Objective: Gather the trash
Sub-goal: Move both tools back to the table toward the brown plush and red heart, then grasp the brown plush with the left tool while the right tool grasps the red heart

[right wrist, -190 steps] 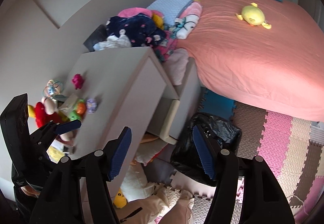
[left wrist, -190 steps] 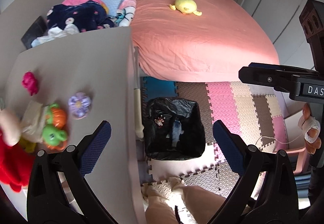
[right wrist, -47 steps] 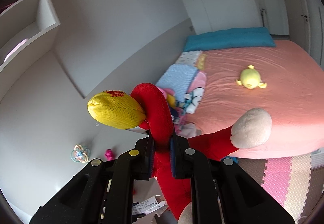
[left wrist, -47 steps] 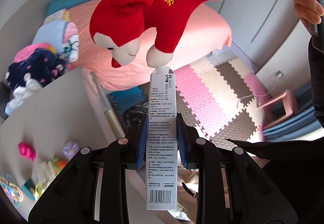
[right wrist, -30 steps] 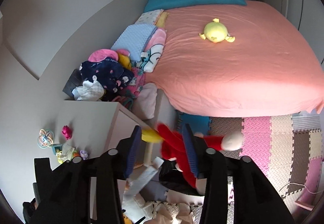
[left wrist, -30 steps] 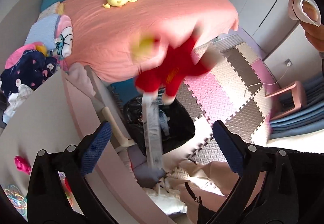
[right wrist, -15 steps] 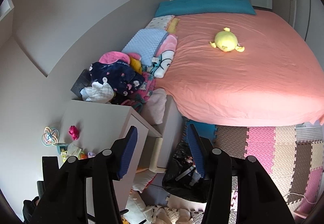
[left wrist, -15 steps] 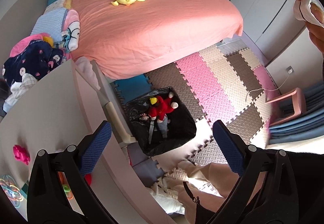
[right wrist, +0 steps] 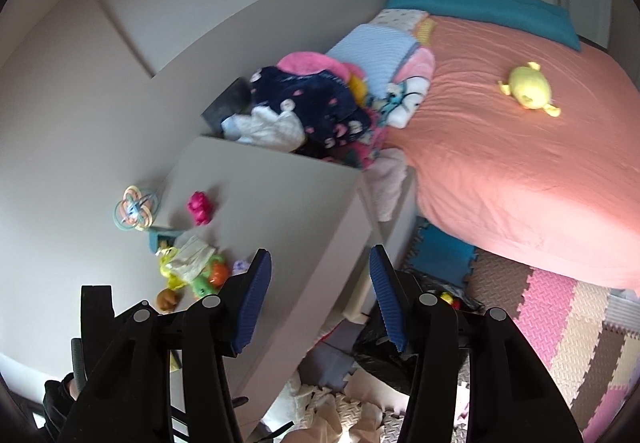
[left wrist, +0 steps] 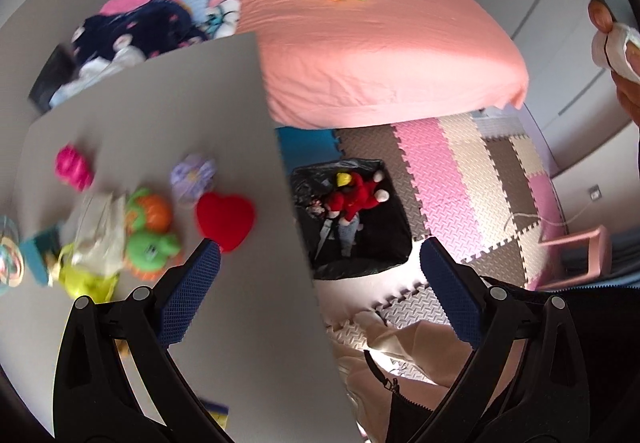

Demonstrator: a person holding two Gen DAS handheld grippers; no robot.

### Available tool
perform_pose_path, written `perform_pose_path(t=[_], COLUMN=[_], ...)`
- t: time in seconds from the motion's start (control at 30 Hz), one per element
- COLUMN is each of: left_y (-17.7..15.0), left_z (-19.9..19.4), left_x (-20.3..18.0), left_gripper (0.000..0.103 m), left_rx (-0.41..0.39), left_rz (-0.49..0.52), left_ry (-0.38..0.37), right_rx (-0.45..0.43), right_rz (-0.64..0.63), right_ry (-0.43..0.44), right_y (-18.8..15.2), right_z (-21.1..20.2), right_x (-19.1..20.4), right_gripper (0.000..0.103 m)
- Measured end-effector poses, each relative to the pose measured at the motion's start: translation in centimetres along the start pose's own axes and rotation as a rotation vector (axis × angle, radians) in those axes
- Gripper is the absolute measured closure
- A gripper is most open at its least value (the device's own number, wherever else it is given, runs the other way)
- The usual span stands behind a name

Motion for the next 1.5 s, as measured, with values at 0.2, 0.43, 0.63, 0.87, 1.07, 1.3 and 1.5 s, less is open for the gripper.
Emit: perform_pose_path(t=[0.2, 0.43, 0.63, 0.87, 1.07, 1.3, 1.5], left_y=[-3.5, -7.3, -9.4, -10.2, -10.3, -9.5, -9.6], left_z=[-1.9, -3.7, -4.3, -3.1, -1.7, -1.4, -1.7], left_x=[3.7, 8.7, 12.7, 15.7, 16.3, 16.6, 16.7], left_gripper=[0.006, 0.006, 0.016, 0.025, 0.041, 0.060, 0.066], left_rx=[-0.031, -0.084, -0.134, -0.130, -0.111, -0.114, -0.134], left_rz=[-0.124, -0.257, -0.354, -0.415, -0.423, -0.383, -0.403], left_ry=[0.048, 0.135, 0.195, 0.224, 0.208, 0.232, 0.214], right_rx=[0.038, 0.068, 0.125, 0.145, 0.163, 0.184, 0.178], right_rz=[-0.073, -0.164, -0.196, -0.210, -0.223, -0.272, -0.246], right_ry=[0.040, 0.054, 0.036, 0.005, 0.008, 0.031, 0.087], right_y=[-1.7, -5.2, -8.1, -9.0, -9.5, -10.0, -10.0], right_z=[2.6, 6.4, 10.2, 12.9, 14.7, 15.5, 14.8], right_x=[4.6, 8.8, 10.6, 11.4, 12.1, 13.7, 13.9], right_gripper=[0.050, 0.050, 0.050, 0.050, 0.050, 0.078, 0.078])
Point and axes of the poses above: each gripper's, at about its wrist camera, not at the fingertips, and z roughly the way its jaws point, x to its left, y to its top, the point moved 5 cm from there along z, roughly the way its jaws point, and after that the axes turned 10 degrees about -y, right-handed, at the moved point
